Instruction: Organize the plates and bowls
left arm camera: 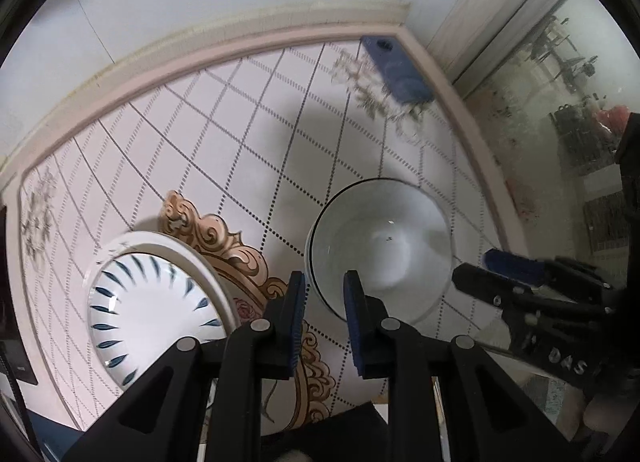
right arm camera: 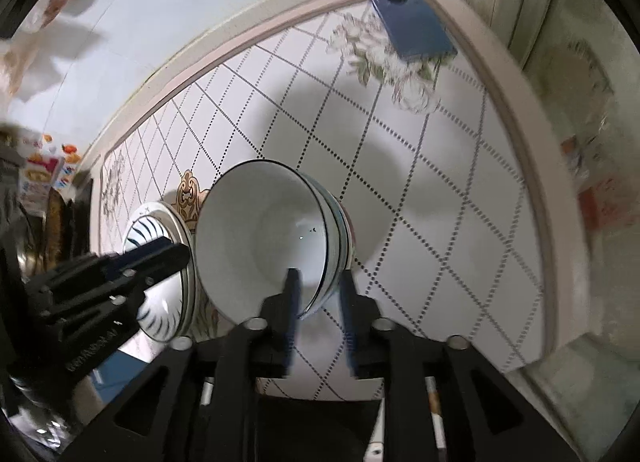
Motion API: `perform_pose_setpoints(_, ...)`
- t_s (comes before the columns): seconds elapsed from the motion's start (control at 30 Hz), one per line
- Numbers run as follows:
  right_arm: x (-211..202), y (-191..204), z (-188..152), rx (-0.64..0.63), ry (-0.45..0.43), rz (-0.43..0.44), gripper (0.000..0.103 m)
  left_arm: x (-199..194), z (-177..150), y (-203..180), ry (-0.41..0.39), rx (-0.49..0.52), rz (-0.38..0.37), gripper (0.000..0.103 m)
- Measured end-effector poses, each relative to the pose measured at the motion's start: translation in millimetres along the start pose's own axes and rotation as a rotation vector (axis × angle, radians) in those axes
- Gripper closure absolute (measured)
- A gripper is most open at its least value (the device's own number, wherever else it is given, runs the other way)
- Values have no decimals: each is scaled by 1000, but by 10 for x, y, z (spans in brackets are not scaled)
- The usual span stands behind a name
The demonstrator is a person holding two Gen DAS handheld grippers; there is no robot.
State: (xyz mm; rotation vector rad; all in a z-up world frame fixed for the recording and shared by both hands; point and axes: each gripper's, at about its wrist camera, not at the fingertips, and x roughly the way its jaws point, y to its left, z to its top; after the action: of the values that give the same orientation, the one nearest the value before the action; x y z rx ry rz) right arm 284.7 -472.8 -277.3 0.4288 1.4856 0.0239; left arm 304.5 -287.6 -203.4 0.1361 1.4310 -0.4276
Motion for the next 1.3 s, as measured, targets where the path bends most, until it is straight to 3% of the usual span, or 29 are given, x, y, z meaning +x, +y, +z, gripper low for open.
perform_pose_setpoints(0.1, -280, 133, -113, -45, -52, -26, 34, -209, -70, -29, -35, 13, -13, 70)
perform_pose_setpoints(0.13, -351, 160, -142, -51, -61, -31, 32, -279, -101, -35, -43, 17, -14, 66)
perform_pose_setpoints(0.23, -569, 239, -227, -72, -88, -49, 23, -442, -167, -30, -65, 16, -31, 33)
perform_pose_setpoints(0.27, -642, 255, -261, -74, -100, -54, 20, -491, -186, -23, -74, 16, -33, 27)
perform_pose_setpoints(0.33, -782, 290, -328, -83, -125, -76, 18, -572, -205, -7, -90, 8, -33, 26)
perform_pose_setpoints(0.43, -960, 340, -407, -102, -155, -103, 16, -679, -224, 7, -110, -1, -27, 16)
perform_pose_setpoints(0.63, -1243, 424, -532, -123, -189, -91, 13, -835, -258, 32, -138, -29, -72, 5)
perform_pose_setpoints(0.9, -1311, 357, -455, -120, -199, -81, 12, -647, -166, 65, -108, -57, -99, 5)
perform_pose_setpoints(1.07, -989, 161, -265, -88, -158, -65, 12, -190, -45, 173, -54, -124, -77, 5)
perform_pose_setpoints(1.3, -291, -167, -28, -9, -58, 32, 11, 497, 175, 284, 88, -189, -146, 5)
